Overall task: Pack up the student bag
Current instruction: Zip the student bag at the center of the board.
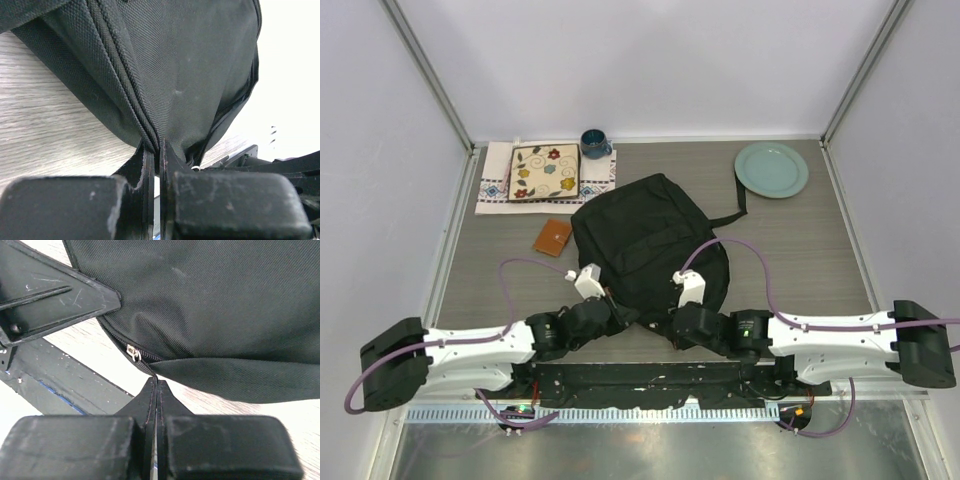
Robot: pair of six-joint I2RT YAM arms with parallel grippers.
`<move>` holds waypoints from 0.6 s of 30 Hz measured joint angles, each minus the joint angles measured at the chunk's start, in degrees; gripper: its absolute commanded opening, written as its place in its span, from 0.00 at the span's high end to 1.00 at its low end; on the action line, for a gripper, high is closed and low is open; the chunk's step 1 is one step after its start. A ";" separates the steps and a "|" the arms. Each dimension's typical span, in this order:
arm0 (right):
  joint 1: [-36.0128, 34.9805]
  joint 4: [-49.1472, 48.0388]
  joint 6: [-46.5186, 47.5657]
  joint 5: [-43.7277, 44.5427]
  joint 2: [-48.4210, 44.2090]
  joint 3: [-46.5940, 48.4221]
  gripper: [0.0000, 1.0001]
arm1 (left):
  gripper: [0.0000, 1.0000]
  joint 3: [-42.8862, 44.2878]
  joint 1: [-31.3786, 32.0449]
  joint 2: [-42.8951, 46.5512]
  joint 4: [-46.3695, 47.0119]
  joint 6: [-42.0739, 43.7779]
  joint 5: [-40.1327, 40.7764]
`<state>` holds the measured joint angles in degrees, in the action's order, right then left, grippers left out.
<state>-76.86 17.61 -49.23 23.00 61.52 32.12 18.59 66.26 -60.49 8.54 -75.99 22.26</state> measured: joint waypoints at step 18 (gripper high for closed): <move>0.61 -4.57 0.63 -2.29 0.50 1.46 0.99 | 0.99 -0.81 -12.31 19.76 -21.00 7.58 -8.35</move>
<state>-76.25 13.04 -48.60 20.71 62.02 33.58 17.78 53.95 -40.73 -12.47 -68.40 13.91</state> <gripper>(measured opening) 0.029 0.035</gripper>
